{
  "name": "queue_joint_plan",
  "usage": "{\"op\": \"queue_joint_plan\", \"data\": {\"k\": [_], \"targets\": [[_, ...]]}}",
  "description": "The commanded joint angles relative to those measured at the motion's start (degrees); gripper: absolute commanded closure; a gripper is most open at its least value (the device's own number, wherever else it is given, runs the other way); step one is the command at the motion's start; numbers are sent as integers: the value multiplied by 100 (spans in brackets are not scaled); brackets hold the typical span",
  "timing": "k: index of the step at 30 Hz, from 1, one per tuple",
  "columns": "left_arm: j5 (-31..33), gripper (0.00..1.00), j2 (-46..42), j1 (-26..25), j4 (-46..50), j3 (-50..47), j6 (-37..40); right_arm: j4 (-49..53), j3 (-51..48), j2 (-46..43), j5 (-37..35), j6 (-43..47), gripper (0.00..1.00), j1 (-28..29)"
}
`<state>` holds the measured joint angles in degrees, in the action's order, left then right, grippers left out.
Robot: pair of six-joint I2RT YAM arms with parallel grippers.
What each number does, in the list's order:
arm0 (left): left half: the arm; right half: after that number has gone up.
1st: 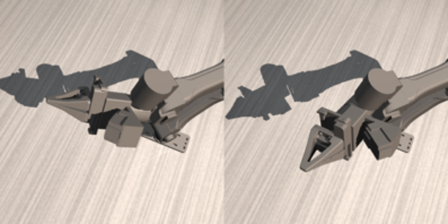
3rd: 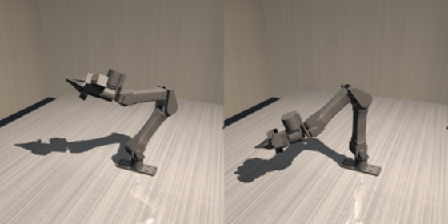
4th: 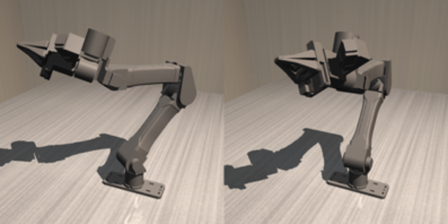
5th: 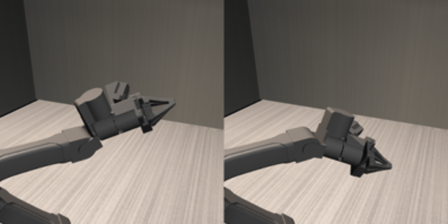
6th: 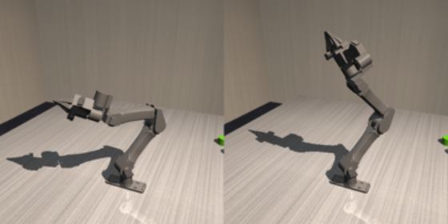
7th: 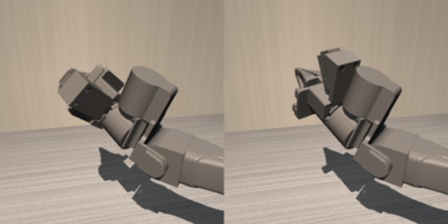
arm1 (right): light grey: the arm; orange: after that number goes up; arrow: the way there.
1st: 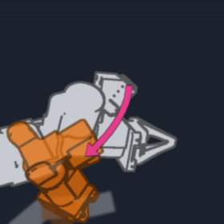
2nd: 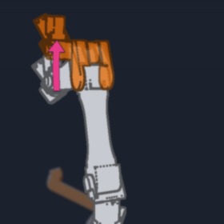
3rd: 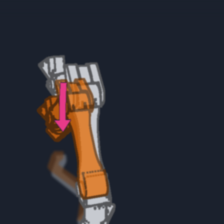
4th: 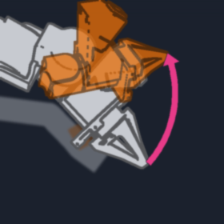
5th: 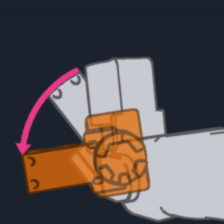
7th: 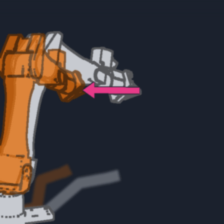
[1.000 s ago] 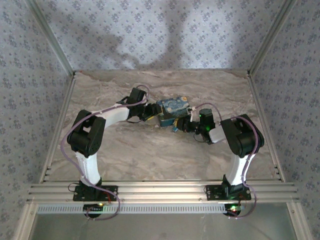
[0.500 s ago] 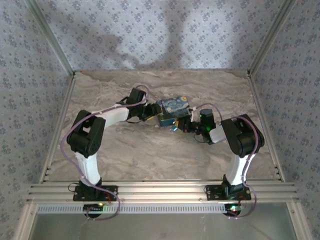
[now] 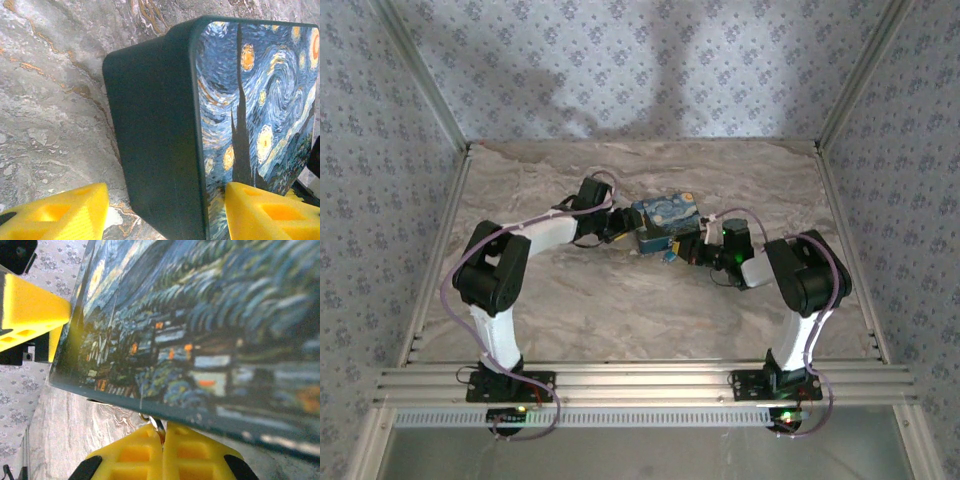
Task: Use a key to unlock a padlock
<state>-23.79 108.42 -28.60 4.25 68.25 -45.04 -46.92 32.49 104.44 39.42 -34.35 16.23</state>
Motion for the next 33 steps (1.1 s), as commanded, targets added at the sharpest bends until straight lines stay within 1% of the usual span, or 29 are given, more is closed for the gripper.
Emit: {"op": "queue_joint_plan", "data": {"k": [1,7,8,12,19,25,27,33], "targets": [[164,39,30,-29,586,-225,14,6,-52,-222,-7,-121,93,-70],[156,39,29,-33,577,-227,15,-37,-58,-273,-57,-125,94,-88],[155,39,28,-31,577,-229,20,-52,-57,-282,-65,-262,94,-89],[155,39,21,-26,576,-233,18,-90,-63,-326,-118,-333,94,-107],[80,39,12,-15,449,-285,-22,-3,-164,-494,-267,-309,94,-194],[-49,38,-48,-6,195,-347,-127,412,-214,-642,-378,-215,95,-218],[-122,38,-116,3,66,-365,-171,502,-249,-710,-409,27,95,-225],[-70,37,-513,36,-12,-331,-84,895,-414,-1168,-520,208,95,-261]]}}
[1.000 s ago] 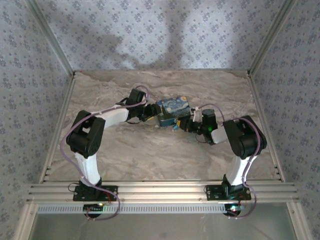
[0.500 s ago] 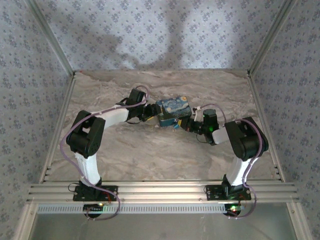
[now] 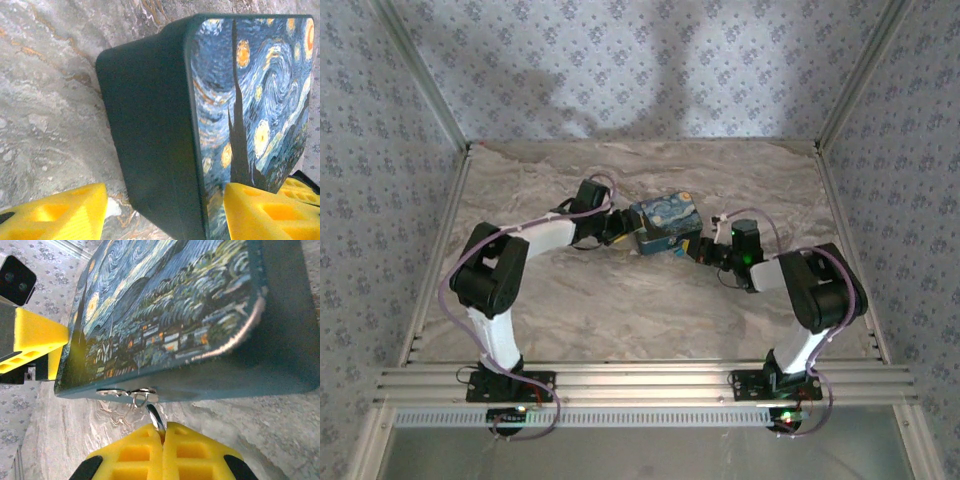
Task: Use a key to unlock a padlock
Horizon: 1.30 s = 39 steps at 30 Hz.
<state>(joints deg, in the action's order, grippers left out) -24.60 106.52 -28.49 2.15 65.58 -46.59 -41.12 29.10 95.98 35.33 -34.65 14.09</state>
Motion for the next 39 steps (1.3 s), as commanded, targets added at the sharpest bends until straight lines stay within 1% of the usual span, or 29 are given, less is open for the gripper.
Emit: {"op": "queue_joint_plan", "data": {"k": [1,6,7,10,14,16,20,23,26,32,36,39], "targets": [[39,36,-433,40,194,-70,103,483,-104,-463,-150,309,95,-51],[422,34,-1098,85,263,-164,292,1252,-256,-1275,-333,567,95,-39],[599,33,-1316,92,215,-283,319,1453,-276,-1463,-358,620,95,-32],[1243,25,-2128,94,-200,-839,297,2184,-234,-2009,-446,827,94,65],[2028,19,-3163,103,-217,-1299,538,3210,-102,-2669,-664,1060,94,333],[2333,17,-3600,103,-122,-1452,695,3762,24,-2920,-721,1138,94,469],[2855,10,-4450,139,10,-1794,964,5089,393,-3333,-1025,1406,94,937],[3149,6,-4978,228,65,-2057,1048,5899,647,-3483,-1060,1481,94,1249],[3326,3,-5372,347,66,-2309,1081,6523,810,-3481,-952,1345,94,1491],[3472,2,-5693,569,265,-2533,1074,7406,790,-3300,-835,1025,94,1926],[3470,2,-5695,625,279,-2551,1061,7531,624,-3173,-811,972,94,2054],[3447,2,-5651,634,242,-2549,1039,7378,517,-3010,-784,939,94,2054]]}}
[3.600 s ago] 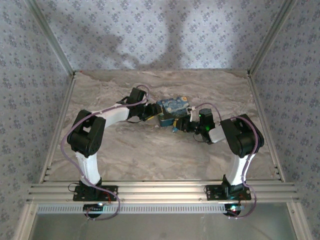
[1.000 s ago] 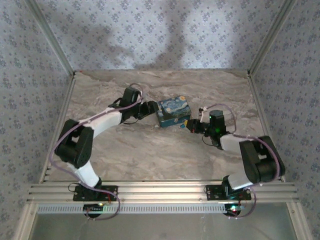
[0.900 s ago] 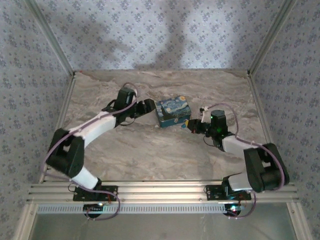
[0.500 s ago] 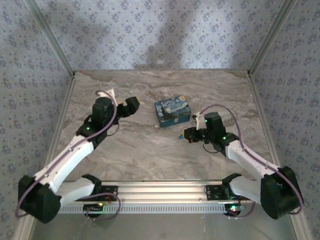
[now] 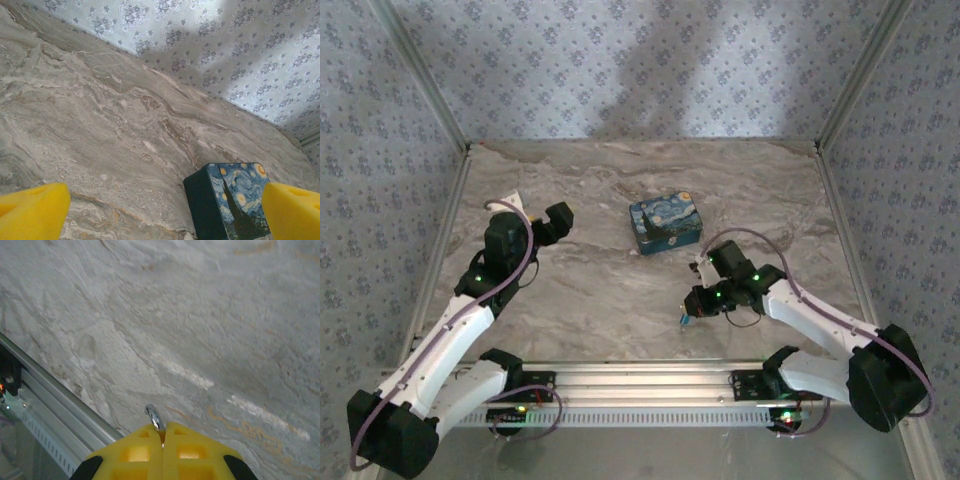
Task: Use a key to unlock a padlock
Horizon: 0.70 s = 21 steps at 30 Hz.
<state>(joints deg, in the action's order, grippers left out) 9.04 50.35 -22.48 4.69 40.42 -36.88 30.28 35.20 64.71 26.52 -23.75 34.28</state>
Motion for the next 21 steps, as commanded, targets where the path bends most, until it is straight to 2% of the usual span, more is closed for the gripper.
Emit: {"op": "queue_joint_plan", "data": {"k": [1,11,16,21], "targets": [[72,2,-17,34,-12,-30,68,170,-112,210,90,-148,94,30],[86,2,26,43,83,-9,68,-835,-119,1237,130,-16,94,-202],[89,2,109,75,85,56,85,-931,-6,1576,226,59,90,-359],[51,2,255,99,94,192,136,-863,81,1580,183,163,79,-446]]}}
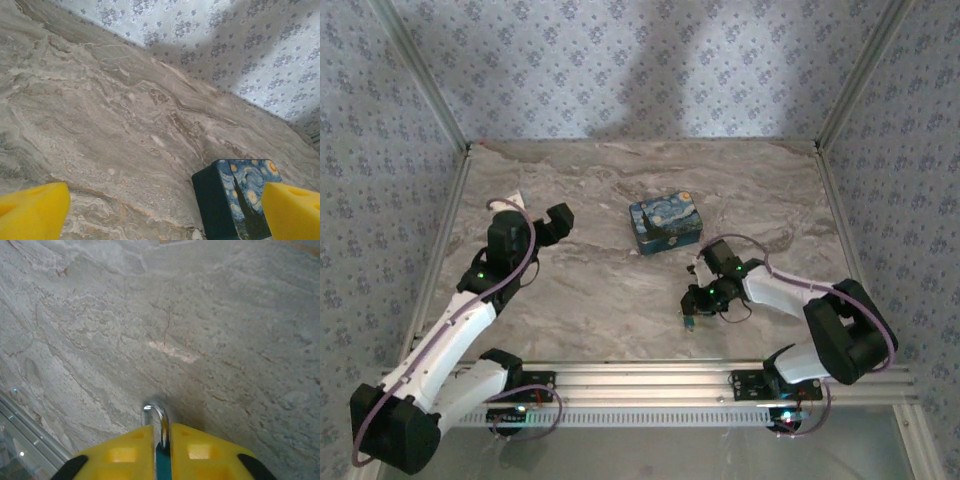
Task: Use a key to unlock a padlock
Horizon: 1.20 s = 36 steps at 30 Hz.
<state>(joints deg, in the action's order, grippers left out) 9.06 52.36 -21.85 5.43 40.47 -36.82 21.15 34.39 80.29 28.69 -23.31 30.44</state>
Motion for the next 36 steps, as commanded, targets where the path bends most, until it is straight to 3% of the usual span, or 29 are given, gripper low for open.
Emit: {"op": "queue_joint_plan", "data": {"k": [1,9,18,23,30,36], "targets": [[31,2,88,40,18,209,144,68,181,-12,-76,133,77,-82],[-19,2,147,159,137,453,297,425,497,-735,-594,394,72,-393],[438,2,-75,671,312,458,986,296,706,-2253,-2096,736,52,-1683],[938,2,-181,954,80,273,1658,-398,369,-2854,-2930,1024,30,-2373],[1112,2,-191,1448,-467,-159,1985,-1519,-272,-2949,-3203,1033,2,-3327],[1115,2,-110,1603,-1015,-774,2442,-2909,-1163,-2871,-3551,1498,0,-3665]]}}
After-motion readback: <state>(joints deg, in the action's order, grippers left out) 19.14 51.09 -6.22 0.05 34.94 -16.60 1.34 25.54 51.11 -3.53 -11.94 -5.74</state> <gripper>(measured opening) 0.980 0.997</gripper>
